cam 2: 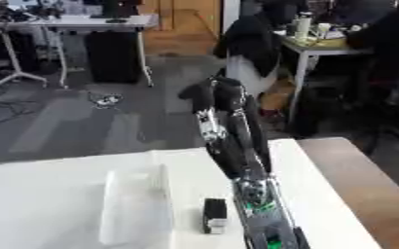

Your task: Pick up objects on the table and place them in the box.

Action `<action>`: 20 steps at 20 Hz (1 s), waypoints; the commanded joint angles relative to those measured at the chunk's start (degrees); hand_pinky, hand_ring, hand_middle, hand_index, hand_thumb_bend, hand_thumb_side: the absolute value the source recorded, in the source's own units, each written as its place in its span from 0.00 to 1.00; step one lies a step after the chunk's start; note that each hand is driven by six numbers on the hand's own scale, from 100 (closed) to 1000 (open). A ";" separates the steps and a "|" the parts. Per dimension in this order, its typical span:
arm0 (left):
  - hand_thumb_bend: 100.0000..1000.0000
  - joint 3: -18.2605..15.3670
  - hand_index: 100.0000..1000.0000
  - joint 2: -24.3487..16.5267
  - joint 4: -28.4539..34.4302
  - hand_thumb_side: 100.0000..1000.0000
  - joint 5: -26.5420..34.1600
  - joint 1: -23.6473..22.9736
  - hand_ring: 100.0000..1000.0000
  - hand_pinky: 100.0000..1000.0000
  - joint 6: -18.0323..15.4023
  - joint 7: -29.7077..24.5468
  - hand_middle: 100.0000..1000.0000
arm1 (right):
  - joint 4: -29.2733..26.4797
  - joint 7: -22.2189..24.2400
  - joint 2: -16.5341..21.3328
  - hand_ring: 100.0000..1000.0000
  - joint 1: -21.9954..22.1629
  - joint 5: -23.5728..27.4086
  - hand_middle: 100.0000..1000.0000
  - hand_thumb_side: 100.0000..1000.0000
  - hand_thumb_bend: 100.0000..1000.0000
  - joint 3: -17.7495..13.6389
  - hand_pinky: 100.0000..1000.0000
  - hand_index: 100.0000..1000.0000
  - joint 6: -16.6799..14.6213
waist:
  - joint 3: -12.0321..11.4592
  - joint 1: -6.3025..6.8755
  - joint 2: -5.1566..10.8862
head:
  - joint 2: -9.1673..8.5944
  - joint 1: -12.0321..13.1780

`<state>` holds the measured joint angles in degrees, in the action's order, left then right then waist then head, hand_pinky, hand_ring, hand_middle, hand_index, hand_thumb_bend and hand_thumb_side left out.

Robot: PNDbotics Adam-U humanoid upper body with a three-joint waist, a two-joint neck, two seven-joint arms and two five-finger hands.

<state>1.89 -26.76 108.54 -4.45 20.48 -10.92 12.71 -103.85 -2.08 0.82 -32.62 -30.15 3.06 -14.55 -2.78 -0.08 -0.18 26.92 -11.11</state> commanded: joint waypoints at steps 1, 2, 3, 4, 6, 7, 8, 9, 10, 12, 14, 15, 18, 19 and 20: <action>0.06 -0.74 0.85 -1.38 0.86 1.00 0.20 1.02 0.56 0.55 -0.12 0.26 0.72 | -0.41 0.93 0.14 0.21 -0.77 -0.99 0.32 1.00 0.25 -0.17 0.00 0.57 0.09 | -0.09 0.30 0.83 | 0.41 0.07; 0.06 -0.75 0.85 -1.36 0.84 1.00 0.19 1.00 0.56 0.55 -0.11 0.26 0.72 | -0.14 1.99 0.26 0.20 -0.74 -1.89 0.31 1.00 0.23 -0.22 0.00 0.57 0.10 | -0.13 0.33 0.87 | 0.50 0.19; 0.06 -0.79 0.85 -1.34 0.82 1.00 0.19 0.98 0.56 0.55 -0.10 0.29 0.72 | 0.39 3.51 0.65 0.26 -0.71 -3.16 0.38 1.00 0.41 -0.31 0.04 0.64 0.18 | -0.19 0.34 0.92 | 0.53 0.33; 0.06 -0.82 0.85 -1.32 0.80 1.00 0.19 0.98 0.56 0.55 -0.09 0.32 0.72 | 1.14 5.45 1.10 0.26 -0.80 -4.73 0.38 1.00 0.41 -0.50 0.03 0.63 0.22 | -0.26 0.35 0.96 | 0.55 0.40; 0.06 -0.86 0.85 -1.34 0.79 1.00 0.18 0.93 0.56 0.55 -0.08 0.37 0.72 | 3.58 10.30 2.68 0.33 -1.36 -8.25 0.44 1.00 0.48 -0.68 0.11 0.69 0.14 | -0.37 0.31 1.05 | 0.68 0.40; 0.06 -0.87 0.85 -1.36 0.78 1.00 0.18 0.87 0.56 0.55 -0.07 0.38 0.72 | 4.99 12.86 3.52 0.39 -1.86 -9.87 0.53 1.00 0.54 -0.68 0.16 0.77 -0.22 | -0.40 0.29 1.08 | 0.72 0.34; 0.06 -0.85 0.85 -1.40 0.75 1.00 0.17 0.79 0.56 0.55 -0.06 0.37 0.72 | 6.80 15.74 4.57 0.40 -2.56 -11.56 0.55 1.00 0.58 -0.60 0.18 0.78 -0.62 | -0.43 0.27 1.12 | 0.75 0.26; 0.06 -0.84 0.85 -1.46 0.73 1.00 0.16 0.73 0.56 0.55 -0.06 0.36 0.72 | 8.39 18.17 5.41 0.42 -3.27 -12.84 0.58 1.00 0.61 -0.57 0.21 0.80 -1.18 | -0.46 0.25 1.16 | 0.78 0.16; 0.06 -0.82 0.85 -1.53 0.74 1.00 0.16 0.70 0.56 0.55 -0.08 0.33 0.72 | 10.06 20.58 6.39 0.44 -4.01 -13.89 0.60 1.00 0.63 -0.37 0.23 0.82 -2.01 | -0.51 0.22 1.18 | 0.80 -0.03; 0.06 -0.77 0.85 -1.64 0.79 1.00 0.17 0.67 0.56 0.55 -0.12 0.30 0.72 | 13.03 24.39 8.31 0.46 -5.41 -15.07 0.63 1.00 0.66 0.03 0.27 0.85 -4.08 | -0.57 0.14 1.23 | 0.88 -0.40; 0.06 -0.69 0.85 -1.73 0.80 1.00 0.18 0.63 0.56 0.55 -0.13 0.23 0.72 | 15.67 26.59 10.25 0.49 -6.81 -15.48 0.66 1.00 0.71 0.26 0.33 0.86 -5.90 | -0.56 0.05 1.27 | 1.04 -0.55; 0.06 -0.66 0.85 -1.75 0.80 1.00 0.18 0.61 0.56 0.55 -0.13 0.19 0.72 | 16.84 27.20 11.06 0.50 -7.40 -15.60 0.67 1.00 0.73 0.30 0.36 0.86 -6.61 | -0.55 0.02 1.29 | 1.11 -0.54; 0.06 -0.65 0.85 -1.79 0.78 1.00 0.19 0.58 0.56 0.55 -0.14 0.15 0.72 | 19.70 27.99 13.44 0.52 -8.79 -16.45 0.70 1.00 0.77 0.38 0.42 0.85 -8.13 | -0.57 -0.08 1.37 | 1.22 -0.42; 0.06 -0.64 0.85 -1.80 0.77 1.00 0.19 0.58 0.56 0.55 -0.15 0.13 0.72 | 20.43 28.00 14.04 0.53 -9.12 -16.91 0.70 1.00 0.78 0.39 0.43 0.85 -8.53 | -0.58 -0.10 1.39 | 1.24 -0.38; 0.06 -0.64 0.85 -1.81 0.76 1.00 0.19 0.58 0.56 0.55 -0.16 0.11 0.72 | 21.17 28.00 14.68 0.54 -9.43 -17.45 0.71 1.00 0.78 0.42 0.45 0.85 -8.90 | -0.58 -0.13 1.41 | 1.28 -0.32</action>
<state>1.87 -26.78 108.50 -4.45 20.45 -10.92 12.87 -82.98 25.75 13.74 -40.60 -47.04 3.47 -22.84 -3.31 -0.28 0.48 27.94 -11.15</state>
